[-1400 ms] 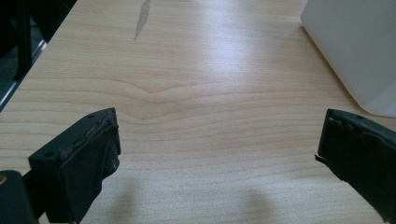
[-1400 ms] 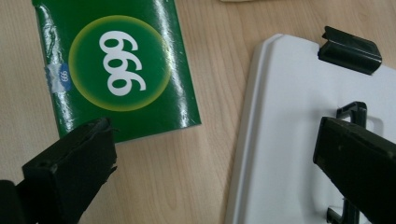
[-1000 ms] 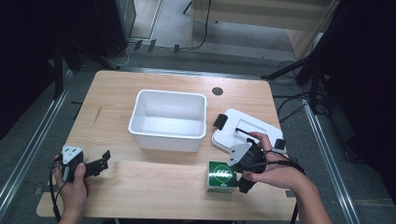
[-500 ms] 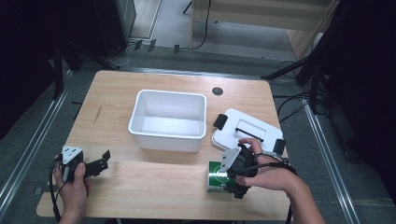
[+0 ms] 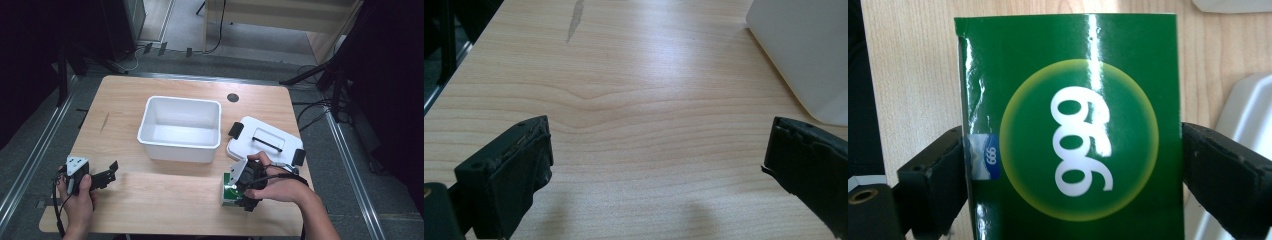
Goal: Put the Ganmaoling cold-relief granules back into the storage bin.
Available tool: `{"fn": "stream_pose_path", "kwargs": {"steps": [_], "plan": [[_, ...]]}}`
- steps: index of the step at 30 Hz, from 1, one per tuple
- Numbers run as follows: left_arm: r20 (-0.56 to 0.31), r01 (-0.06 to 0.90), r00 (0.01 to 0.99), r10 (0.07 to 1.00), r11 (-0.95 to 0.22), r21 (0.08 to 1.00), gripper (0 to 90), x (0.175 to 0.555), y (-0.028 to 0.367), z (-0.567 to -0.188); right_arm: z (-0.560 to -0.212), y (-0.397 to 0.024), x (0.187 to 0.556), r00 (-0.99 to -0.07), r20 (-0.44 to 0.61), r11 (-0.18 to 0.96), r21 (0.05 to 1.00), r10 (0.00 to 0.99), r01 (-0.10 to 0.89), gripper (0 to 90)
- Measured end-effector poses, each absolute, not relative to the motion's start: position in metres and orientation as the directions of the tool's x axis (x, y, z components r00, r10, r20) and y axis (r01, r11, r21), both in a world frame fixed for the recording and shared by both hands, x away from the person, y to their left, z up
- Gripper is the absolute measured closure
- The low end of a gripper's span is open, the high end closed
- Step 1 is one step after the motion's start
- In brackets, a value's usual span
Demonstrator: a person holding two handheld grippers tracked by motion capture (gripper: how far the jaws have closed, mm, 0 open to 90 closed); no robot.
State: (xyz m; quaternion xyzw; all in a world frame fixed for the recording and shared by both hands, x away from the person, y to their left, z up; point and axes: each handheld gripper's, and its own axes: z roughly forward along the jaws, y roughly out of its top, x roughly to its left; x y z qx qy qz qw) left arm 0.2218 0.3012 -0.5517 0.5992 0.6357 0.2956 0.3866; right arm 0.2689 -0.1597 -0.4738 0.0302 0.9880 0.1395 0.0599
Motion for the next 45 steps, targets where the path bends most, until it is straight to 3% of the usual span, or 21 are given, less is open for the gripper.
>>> {"fn": "stream_pose_path", "kwargs": {"steps": [4,16,45], "plan": [[-0.137,0.533,0.018,0.990,0.106,0.839,0.0,0.222,0.301,-0.552,-0.475,-0.157,0.268,-0.993,-0.100,0.963,0.269,0.061,0.031,12.4],[-0.137,0.532,0.019,0.990,0.106,0.840,0.0,0.222,0.301,-0.552,-0.466,-0.159,0.270,-0.993,-0.106,0.959,0.283,0.044,0.012,15.7],[-0.141,0.531,0.018,0.990,0.110,0.840,0.0,0.222,0.301,-0.552,-0.376,-0.156,0.311,-0.985,-0.163,0.952,0.307,0.052,0.000,15.9]]}}
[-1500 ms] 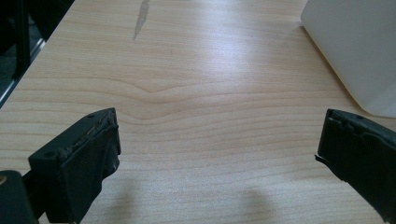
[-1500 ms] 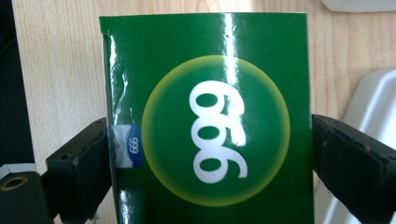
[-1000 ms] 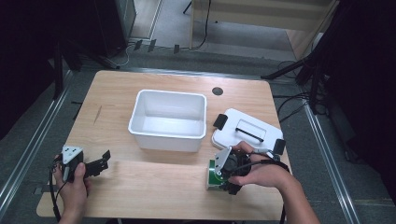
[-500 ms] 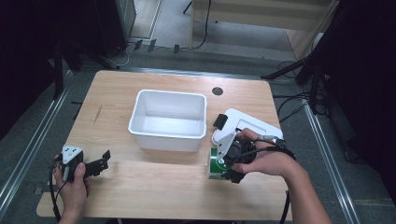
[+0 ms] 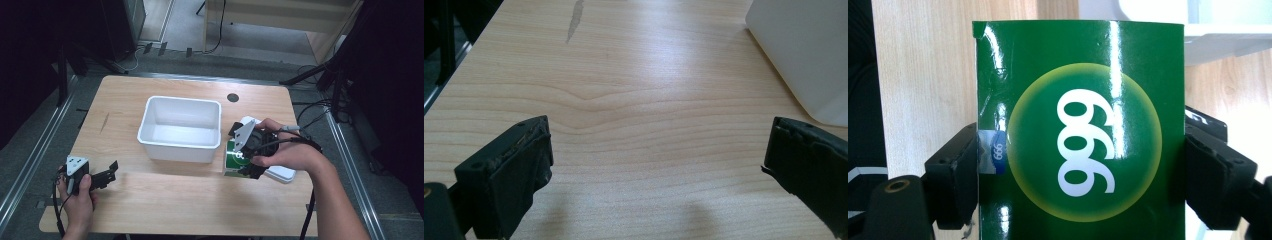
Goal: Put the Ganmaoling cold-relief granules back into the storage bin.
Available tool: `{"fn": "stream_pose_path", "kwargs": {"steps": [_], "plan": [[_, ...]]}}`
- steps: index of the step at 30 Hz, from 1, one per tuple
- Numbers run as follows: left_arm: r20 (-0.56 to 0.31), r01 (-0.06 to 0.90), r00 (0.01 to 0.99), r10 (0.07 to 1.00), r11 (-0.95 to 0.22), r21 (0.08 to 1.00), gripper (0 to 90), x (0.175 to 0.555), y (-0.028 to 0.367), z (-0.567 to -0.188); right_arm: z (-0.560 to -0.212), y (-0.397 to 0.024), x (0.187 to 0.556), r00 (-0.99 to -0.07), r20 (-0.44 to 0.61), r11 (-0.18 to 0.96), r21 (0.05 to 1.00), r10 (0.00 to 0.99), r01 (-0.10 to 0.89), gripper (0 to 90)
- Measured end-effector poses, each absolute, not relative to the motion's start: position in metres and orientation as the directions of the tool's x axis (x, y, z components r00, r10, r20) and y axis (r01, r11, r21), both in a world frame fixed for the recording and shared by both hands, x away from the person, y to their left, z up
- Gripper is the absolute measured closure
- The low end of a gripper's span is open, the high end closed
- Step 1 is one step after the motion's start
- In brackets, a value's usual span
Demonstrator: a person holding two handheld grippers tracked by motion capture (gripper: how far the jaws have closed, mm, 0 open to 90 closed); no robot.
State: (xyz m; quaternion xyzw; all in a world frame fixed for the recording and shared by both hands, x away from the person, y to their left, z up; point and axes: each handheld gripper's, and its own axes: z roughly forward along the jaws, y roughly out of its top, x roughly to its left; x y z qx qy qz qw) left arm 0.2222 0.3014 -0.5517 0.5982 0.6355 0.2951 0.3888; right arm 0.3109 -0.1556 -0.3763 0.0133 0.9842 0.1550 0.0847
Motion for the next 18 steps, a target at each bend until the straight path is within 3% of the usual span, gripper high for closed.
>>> {"fn": "stream_pose_path", "kwargs": {"steps": [18], "plan": [[-0.139,0.530,0.025,0.990,0.105,0.841,0.0,0.223,0.301,-0.552,-0.349,-0.152,0.343,-0.985,-0.157,0.957,0.290,0.071,0.023,15.9]]}}
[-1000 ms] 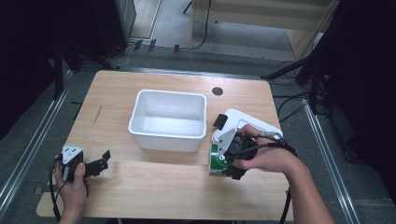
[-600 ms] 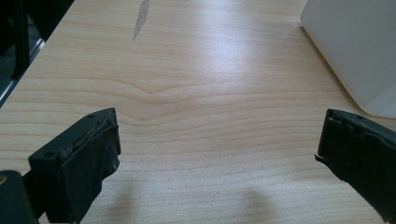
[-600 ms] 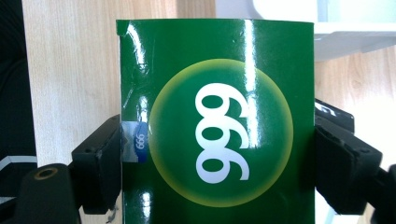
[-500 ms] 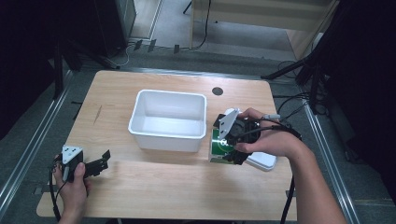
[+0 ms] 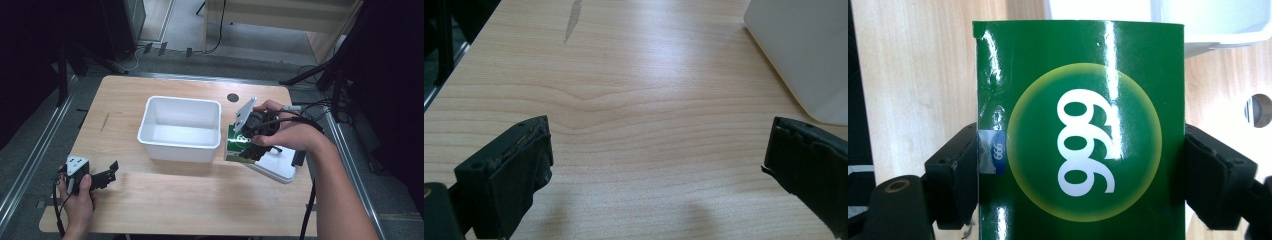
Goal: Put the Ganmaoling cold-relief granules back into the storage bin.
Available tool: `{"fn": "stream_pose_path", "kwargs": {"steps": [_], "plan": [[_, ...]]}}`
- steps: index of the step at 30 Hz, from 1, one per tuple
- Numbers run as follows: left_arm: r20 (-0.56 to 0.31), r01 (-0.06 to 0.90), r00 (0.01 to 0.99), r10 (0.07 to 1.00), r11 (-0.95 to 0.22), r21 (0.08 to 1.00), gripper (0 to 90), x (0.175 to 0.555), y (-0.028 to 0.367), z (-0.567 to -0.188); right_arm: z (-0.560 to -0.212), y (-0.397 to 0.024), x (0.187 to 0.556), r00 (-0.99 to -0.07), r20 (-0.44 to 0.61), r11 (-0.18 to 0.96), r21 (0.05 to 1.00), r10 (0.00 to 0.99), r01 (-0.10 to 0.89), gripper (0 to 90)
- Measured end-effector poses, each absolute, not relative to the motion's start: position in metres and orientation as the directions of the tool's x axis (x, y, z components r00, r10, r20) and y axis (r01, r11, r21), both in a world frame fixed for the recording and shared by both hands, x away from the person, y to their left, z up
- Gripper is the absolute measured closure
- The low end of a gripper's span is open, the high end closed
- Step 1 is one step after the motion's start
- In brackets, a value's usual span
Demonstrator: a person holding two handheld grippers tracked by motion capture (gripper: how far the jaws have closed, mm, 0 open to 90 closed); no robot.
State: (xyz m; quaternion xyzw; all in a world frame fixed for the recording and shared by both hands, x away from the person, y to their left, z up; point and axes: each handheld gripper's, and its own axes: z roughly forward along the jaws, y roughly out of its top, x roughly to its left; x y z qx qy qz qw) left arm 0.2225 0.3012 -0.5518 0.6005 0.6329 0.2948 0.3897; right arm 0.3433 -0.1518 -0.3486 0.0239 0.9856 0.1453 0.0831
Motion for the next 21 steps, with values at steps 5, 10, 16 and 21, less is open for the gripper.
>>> {"fn": "stream_pose_path", "kwargs": {"steps": [5,10,16,21], "plan": [[-0.139,0.530,0.025,0.990,0.105,0.841,0.0,0.222,0.301,-0.552,-0.341,-0.149,0.353,-0.983,-0.163,0.958,0.284,0.082,0.033,15.9],[-0.141,0.531,0.028,0.990,0.105,0.841,0.0,0.223,0.301,-0.552,-0.328,-0.143,0.366,-0.983,-0.161,0.958,0.284,0.093,0.044,15.9],[-0.142,0.531,0.031,0.989,0.104,0.841,0.0,0.222,0.301,-0.552,-0.318,-0.139,0.375,-0.981,-0.164,0.955,0.291,0.101,0.049,15.9],[-0.142,0.531,0.035,0.989,0.101,0.842,0.0,0.222,0.301,-0.552,-0.311,-0.132,0.383,-0.981,-0.161,0.954,0.295,0.110,0.059,15.9]]}}
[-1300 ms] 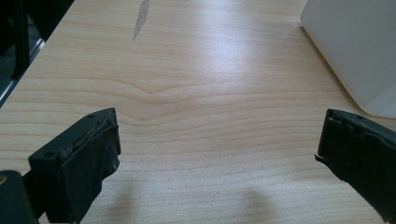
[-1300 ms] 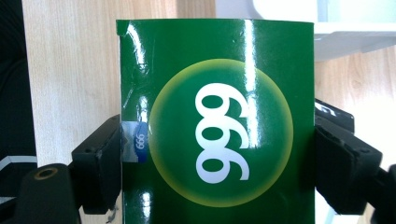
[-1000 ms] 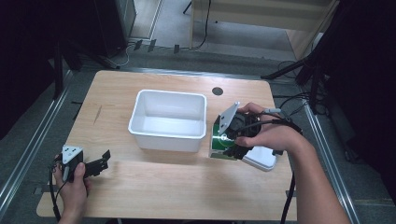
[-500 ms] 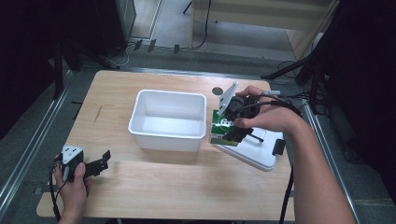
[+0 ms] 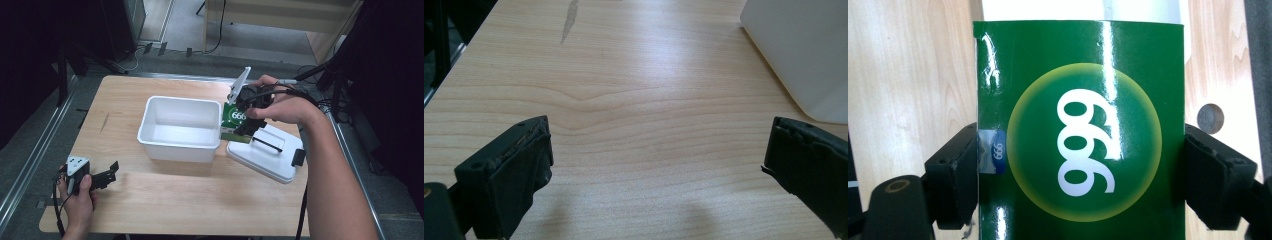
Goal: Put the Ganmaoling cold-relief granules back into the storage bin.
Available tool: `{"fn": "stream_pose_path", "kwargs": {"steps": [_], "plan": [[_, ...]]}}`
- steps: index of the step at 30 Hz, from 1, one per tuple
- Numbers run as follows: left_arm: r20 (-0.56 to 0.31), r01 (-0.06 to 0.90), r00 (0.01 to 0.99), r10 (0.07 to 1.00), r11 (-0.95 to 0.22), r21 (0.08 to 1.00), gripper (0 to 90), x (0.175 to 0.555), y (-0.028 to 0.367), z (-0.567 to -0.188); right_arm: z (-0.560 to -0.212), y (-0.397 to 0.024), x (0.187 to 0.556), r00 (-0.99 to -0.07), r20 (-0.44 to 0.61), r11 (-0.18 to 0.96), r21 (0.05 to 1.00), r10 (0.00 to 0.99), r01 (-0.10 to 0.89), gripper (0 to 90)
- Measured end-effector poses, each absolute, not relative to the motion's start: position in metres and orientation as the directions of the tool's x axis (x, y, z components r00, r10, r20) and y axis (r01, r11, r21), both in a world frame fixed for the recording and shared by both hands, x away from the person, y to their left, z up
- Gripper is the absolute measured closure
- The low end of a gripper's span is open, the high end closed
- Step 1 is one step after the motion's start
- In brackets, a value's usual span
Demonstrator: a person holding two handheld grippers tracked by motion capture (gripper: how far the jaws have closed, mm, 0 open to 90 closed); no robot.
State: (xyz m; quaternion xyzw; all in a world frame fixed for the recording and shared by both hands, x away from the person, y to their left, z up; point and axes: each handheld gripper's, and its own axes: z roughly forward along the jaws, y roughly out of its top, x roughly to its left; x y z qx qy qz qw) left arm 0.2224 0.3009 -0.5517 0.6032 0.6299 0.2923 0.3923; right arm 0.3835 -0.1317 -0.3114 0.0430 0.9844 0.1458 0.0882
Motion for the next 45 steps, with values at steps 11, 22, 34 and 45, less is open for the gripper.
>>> {"fn": "stream_pose_path", "kwargs": {"steps": [11,22,34,45], "plan": [[-0.142,0.533,0.036,0.989,0.101,0.840,0.0,0.222,0.301,-0.552,-0.301,-0.096,0.391,-0.982,-0.175,0.956,0.291,0.074,0.020,15.9],[-0.150,0.533,0.036,0.988,0.108,0.839,0.0,0.222,0.302,-0.552,-0.311,-0.059,0.403,-0.982,-0.187,0.951,0.310,0.041,-0.019,15.8],[-0.153,0.531,0.037,0.987,0.110,0.840,0.0,0.222,0.303,-0.552,-0.338,-0.038,0.411,-0.981,-0.192,0.954,0.295,0.006,-0.051,15.7],[-0.155,0.531,0.035,0.987,0.113,0.840,0.0,0.222,0.303,-0.552,-0.371,-0.043,0.421,-0.978,-0.208,0.956,0.286,-0.002,-0.063,15.5]]}}
